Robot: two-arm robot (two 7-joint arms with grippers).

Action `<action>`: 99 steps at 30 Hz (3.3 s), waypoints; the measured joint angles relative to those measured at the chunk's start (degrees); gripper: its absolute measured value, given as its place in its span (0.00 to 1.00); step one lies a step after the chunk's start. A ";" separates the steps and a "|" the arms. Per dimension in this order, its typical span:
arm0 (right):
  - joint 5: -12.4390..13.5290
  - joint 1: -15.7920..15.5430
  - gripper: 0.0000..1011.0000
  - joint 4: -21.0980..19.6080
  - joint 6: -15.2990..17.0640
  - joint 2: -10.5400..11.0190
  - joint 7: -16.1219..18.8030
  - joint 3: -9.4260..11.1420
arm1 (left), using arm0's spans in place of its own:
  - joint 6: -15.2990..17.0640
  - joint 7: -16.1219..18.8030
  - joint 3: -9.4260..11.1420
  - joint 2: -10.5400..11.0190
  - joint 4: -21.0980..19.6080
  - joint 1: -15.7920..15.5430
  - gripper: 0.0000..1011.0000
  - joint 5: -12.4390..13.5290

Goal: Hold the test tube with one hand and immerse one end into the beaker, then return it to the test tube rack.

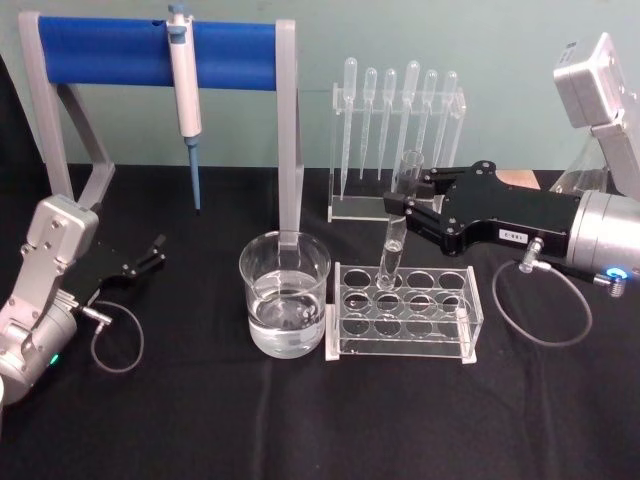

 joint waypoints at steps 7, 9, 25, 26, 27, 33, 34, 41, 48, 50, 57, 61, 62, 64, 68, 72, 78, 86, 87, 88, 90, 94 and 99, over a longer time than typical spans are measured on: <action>0.00 0.00 0.24 0.00 0.00 0.00 0.00 0.00 | 0.00 0.00 0.00 0.00 0.00 0.00 0.99 0.00; 0.00 0.00 0.24 0.00 0.00 0.00 0.00 0.00 | 0.00 0.00 0.00 0.00 0.00 0.00 0.99 0.00; 0.00 0.00 0.24 0.00 0.00 0.00 0.00 0.00 | 0.00 0.00 0.00 0.00 0.00 0.00 0.99 0.00; 0.00 0.00 0.24 0.00 0.00 0.00 0.00 0.00 | 0.00 0.00 0.00 0.00 0.00 0.00 0.99 0.00; 0.00 0.00 0.24 0.00 0.00 0.00 0.00 0.00 | 0.00 0.00 0.00 0.00 0.00 0.00 0.99 0.00; 0.00 0.00 0.24 0.00 0.00 0.00 0.00 0.00 | 0.00 0.00 0.00 0.00 0.00 0.00 0.99 0.00; 0.00 0.00 0.24 0.00 0.00 0.00 0.00 0.00 | 0.00 0.00 0.00 0.00 0.00 0.00 0.99 0.00; 0.00 0.00 0.24 -0.01 0.00 0.00 0.00 0.00 | 0.00 0.00 0.00 0.00 0.00 0.00 0.99 0.00; 0.00 0.00 0.24 0.00 0.00 0.00 0.00 -0.01 | 0.00 0.00 0.00 0.00 0.00 0.00 0.99 0.00; 0.00 0.00 0.24 0.00 0.00 0.00 0.00 0.00 | 0.00 0.00 0.00 0.00 0.00 0.00 0.99 0.00; 0.00 0.00 0.24 0.00 0.00 0.00 0.00 -0.01 | 0.00 0.00 0.00 0.00 0.00 0.00 0.99 0.00; 0.00 0.00 0.24 0.00 0.01 0.00 0.00 0.00 | 0.00 0.00 0.00 0.00 0.00 0.00 0.99 0.00; 0.00 0.00 0.24 0.00 0.00 0.00 0.00 0.00 | 0.00 0.00 0.00 0.00 0.00 0.00 0.99 0.00; 0.00 0.00 0.24 0.00 0.00 0.00 0.00 -0.01 | 0.00 0.00 0.00 0.00 0.00 0.00 0.99 0.00; 0.00 0.00 0.24 0.00 0.00 0.00 0.00 -0.01 | 0.00 0.00 0.00 0.00 0.00 0.00 0.99 0.00; 0.00 0.00 0.24 0.00 0.01 0.00 0.00 0.00 | 0.00 0.00 0.00 0.00 0.00 0.00 0.99 0.00; 0.00 0.00 0.24 0.00 0.00 0.00 0.00 -0.01 | 0.00 0.00 0.00 0.00 0.00 0.00 0.99 0.00; 0.00 0.00 0.24 -0.01 0.00 0.00 0.00 -0.01 | 0.00 0.00 0.00 0.00 0.00 0.00 0.99 0.00; 0.00 0.00 0.24 0.00 0.00 0.00 0.00 -0.01 | 0.00 0.00 0.00 0.00 0.00 0.00 0.99 0.00; 0.00 0.00 0.24 0.00 0.00 0.00 0.00 0.00 | 0.00 0.00 0.00 0.00 0.00 0.00 0.99 0.00; 0.00 0.00 0.24 0.00 0.01 0.00 0.00 0.00 | 0.00 0.00 0.00 0.00 0.00 0.00 0.99 0.00; 0.00 0.00 0.24 0.00 0.00 0.00 0.00 -0.01 | 0.00 0.00 0.00 0.00 0.00 0.00 0.99 0.00; 0.00 0.00 0.24 -0.01 0.00 0.00 0.00 -0.01 | 0.00 0.00 0.00 0.00 0.00 0.00 0.99 0.00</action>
